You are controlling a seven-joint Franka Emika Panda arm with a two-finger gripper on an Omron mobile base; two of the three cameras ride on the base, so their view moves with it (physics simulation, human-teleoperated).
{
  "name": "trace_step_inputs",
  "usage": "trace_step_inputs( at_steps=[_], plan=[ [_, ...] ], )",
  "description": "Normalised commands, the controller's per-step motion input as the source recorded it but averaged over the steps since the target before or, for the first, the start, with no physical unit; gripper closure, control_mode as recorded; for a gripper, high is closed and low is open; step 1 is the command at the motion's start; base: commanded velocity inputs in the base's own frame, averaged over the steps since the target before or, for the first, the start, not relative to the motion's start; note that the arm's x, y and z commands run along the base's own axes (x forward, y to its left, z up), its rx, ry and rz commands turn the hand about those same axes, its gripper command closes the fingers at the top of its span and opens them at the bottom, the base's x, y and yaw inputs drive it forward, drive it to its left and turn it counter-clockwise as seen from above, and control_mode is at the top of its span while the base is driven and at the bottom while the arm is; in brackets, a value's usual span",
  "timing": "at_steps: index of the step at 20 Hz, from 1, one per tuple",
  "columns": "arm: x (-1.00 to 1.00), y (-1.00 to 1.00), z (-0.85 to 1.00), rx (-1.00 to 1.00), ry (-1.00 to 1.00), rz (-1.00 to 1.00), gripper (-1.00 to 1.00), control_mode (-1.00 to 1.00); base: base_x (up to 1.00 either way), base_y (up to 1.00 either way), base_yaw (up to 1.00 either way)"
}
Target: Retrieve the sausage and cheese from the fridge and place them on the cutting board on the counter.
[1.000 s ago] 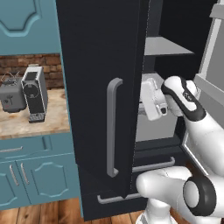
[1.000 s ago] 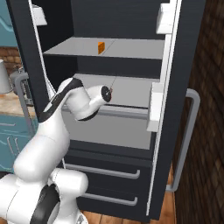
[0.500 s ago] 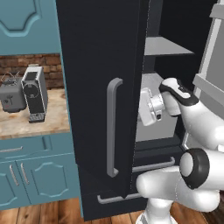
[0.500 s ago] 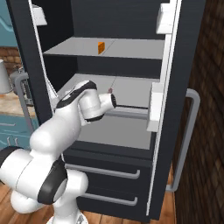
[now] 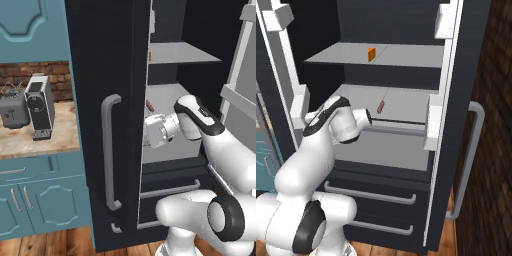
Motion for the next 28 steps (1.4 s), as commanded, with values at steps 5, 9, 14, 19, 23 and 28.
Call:
trace_step_inputs(
  at_steps=[5,9,14,19,23,28],
  plan=[
    [-0.79,1.00,0.05,-0.03,-0.48,0.17,-1.00,-1.00,0.00,0.00,0.00],
    [-0.25,0.22,0.50,0.00,0.03,-0.03,-1.00,-1.00,0.00,0.00,0.00],
    [-0.24,-0.43,0.39,-0.02,0.30,-0.20,-1.00,-1.00,0.00,0.00,0.00],
    [0.00,-0.34,0.09,-0.10,0.32,-0.14,-1.00,-1.00,0.00,0.00,0.00],
    [0.10,-0.71,-0.38,-0.48,-0.03,-0.02,-1.00,-1.00,0.00,0.00,0.00],
    [0.09,-1.00,-0.37,-0.55,-0.25,-0.07,-1.00,-1.00,0.00,0.00,0.00]
  ],
)
